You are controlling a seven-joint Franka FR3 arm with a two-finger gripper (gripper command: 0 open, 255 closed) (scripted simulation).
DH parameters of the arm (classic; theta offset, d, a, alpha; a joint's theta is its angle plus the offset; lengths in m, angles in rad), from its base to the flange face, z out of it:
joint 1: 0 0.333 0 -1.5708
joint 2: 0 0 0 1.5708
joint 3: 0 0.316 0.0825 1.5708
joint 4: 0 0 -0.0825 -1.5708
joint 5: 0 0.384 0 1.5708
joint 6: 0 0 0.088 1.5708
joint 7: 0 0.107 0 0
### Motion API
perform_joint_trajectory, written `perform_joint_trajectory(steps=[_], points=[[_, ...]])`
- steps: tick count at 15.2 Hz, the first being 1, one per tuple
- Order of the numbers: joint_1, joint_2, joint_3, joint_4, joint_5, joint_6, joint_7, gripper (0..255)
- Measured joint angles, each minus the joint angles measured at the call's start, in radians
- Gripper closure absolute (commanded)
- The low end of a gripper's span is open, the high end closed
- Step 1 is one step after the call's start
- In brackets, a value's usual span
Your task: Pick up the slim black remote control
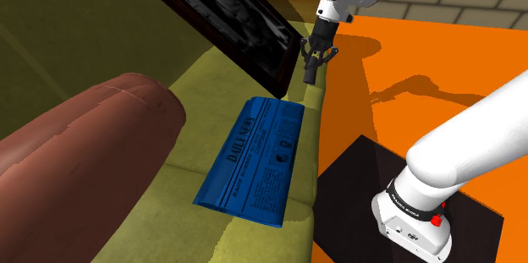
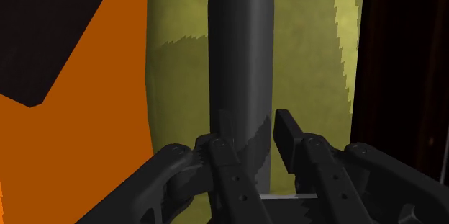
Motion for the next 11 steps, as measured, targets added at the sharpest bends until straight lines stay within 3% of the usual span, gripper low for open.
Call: perform_joint_trajectory(steps=[11], points=[[-0.001,-0.017,-0.003,0.082,-0.013,-0.120,0.029,255]])
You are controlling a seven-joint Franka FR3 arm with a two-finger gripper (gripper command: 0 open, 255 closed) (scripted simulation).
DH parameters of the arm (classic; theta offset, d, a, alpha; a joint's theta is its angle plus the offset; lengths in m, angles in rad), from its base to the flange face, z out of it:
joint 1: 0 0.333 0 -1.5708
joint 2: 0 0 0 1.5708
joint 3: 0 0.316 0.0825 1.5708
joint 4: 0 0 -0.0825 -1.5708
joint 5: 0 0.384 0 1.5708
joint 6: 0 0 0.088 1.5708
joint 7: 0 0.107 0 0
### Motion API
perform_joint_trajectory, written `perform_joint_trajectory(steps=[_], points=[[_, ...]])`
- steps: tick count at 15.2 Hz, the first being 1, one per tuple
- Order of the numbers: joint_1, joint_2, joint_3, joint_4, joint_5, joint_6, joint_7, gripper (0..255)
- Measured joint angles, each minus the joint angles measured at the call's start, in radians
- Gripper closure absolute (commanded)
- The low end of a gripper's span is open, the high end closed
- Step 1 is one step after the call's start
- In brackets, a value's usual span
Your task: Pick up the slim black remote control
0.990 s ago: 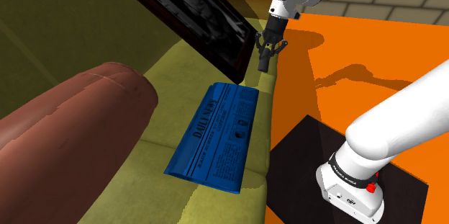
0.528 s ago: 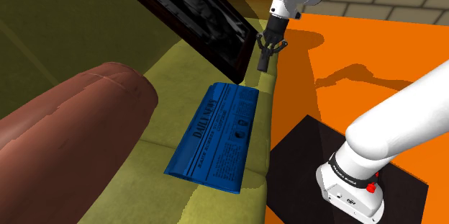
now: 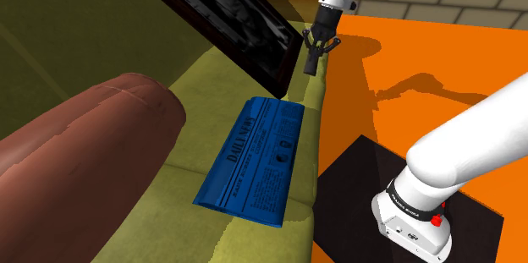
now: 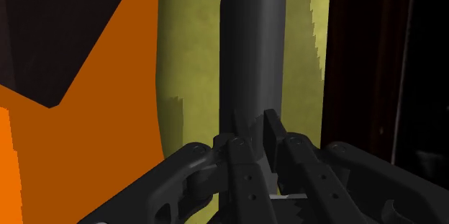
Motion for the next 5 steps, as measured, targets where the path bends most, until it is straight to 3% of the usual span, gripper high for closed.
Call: perform_joint_trajectory(steps=[5], points=[[-0.001,-0.010,-0.002,0.054,-0.005,-0.062,0.014,255]])
